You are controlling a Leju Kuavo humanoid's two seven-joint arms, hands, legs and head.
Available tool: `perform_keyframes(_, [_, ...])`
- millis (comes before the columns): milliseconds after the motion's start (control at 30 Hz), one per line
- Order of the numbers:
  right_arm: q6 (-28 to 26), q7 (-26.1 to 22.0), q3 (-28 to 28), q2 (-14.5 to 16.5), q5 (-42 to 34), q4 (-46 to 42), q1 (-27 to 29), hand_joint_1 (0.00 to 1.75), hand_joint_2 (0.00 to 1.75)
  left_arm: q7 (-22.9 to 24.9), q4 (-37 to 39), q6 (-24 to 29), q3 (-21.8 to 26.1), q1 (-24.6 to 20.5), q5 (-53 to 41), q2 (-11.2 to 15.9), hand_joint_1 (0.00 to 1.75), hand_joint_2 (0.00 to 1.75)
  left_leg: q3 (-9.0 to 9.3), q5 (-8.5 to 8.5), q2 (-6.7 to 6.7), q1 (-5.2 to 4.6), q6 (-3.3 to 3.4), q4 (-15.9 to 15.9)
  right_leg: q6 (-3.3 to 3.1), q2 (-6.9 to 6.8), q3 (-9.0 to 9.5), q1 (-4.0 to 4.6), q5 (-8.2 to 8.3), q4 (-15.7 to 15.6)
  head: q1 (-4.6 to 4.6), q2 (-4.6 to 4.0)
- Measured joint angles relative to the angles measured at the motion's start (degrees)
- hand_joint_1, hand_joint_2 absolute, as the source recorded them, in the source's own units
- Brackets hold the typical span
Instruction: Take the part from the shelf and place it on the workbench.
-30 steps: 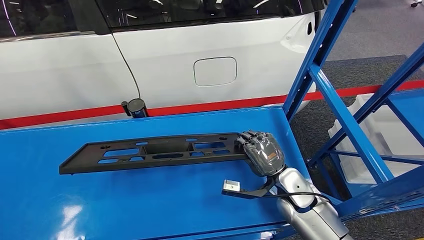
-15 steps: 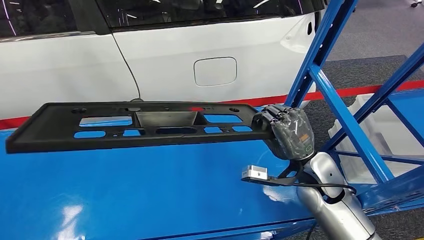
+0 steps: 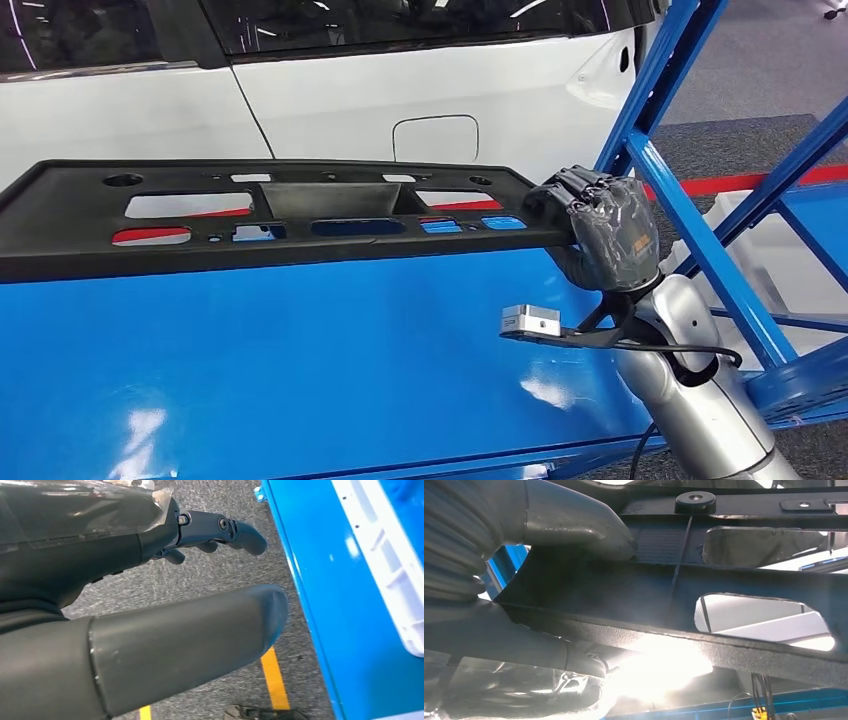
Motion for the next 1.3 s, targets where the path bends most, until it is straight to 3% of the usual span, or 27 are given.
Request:
perform_keyframes(567, [0.01, 0.6, 0.04, -0.11, 1.66, 0.0, -0.48, 1.75, 1.75, -1.19, -0.02, 3.04, -1.58, -0.09, -3.68, 0.13, 0.0, 0.0, 0.01, 0.09, 0.0, -0.08, 0.14, 0.01, 0.08, 0.0, -0.01, -0.13, 0.05, 0.0, -0.01, 0.0])
perform_keyframes(667, [-0.86, 0.7, 0.23, -0.3, 3.24, 0.0, -0.31, 1.75, 1.75, -5.17, -0.02, 6.26, -1.96, -0.41, -2.12, 0.05, 0.0, 1.31, 0.01, 0.11, -0.01, -0.08, 0.17, 0.01, 0.11, 0.0, -0.01, -0.13, 0.07, 0.0, -0.01, 0.0])
perform_keyframes(700, [-1.37, 0.72, 0.33, -0.43, 3.87, 0.0, -0.17, 1.75, 1.75, -7.32, -0.05, 7.8, -1.76, -0.57, -1.54, -0.02, 0.0, 1.31, 0.01, 0.11, -0.01, -0.08, 0.17, 0.01, 0.11, 0.0, -0.01, -0.13, 0.07, 0.0, -0.01, 0.01])
perform_keyframes(800, [-2.69, 0.68, 0.45, -0.92, 4.31, 0.0, 0.47, 1.75, 1.75, -14.26, -3.03, 11.17, 1.42, -0.44, -6.79, -1.23, 0.0, 0.0, 0.01, 0.12, -0.07, -0.09, 0.18, 0.02, 0.11, -0.06, -0.04, -0.14, 0.07, 0.0, -0.02, 0.01])
perform_keyframes(900, [-4.47, 0.27, 0.46, -1.56, 4.04, 0.0, 1.19, 1.75, 1.75, -19.79, -7.41, 12.31, 8.82, -0.81, -15.49, -3.26, 0.0, 0.0, 0.01, 0.12, -0.23, -0.09, 0.19, 0.02, 0.13, -0.23, -0.22, -0.14, 0.04, -0.03, -0.02, -0.01])
perform_keyframes(1000, [-5.97, -0.12, 0.45, -2.17, 3.84, 0.0, 1.58, 1.75, 1.75, -22.02, -7.13, 12.38, 14.7, -1.64, -17.08, -3.9, 0.0, 0.0, 0.01, 0.12, -0.43, -0.09, 0.19, 0.02, 0.27, -0.4, -0.31, -0.14, -0.06, -0.11, -0.01, -0.01])
perform_keyframes(1300, [-6.17, -0.36, 0.45, -3.25, 3.74, 0.02, 1.98, 1.75, 1.75, -22.58, -5.14, 12.38, 20.75, -2.41, -16.67, -3.93, 0.0, 0.0, 0.0, 0.11, -0.53, -0.25, 0.28, 0.02, 0.32, -0.53, -0.21, -0.14, -0.07, -0.24, 0.0, 0.01])
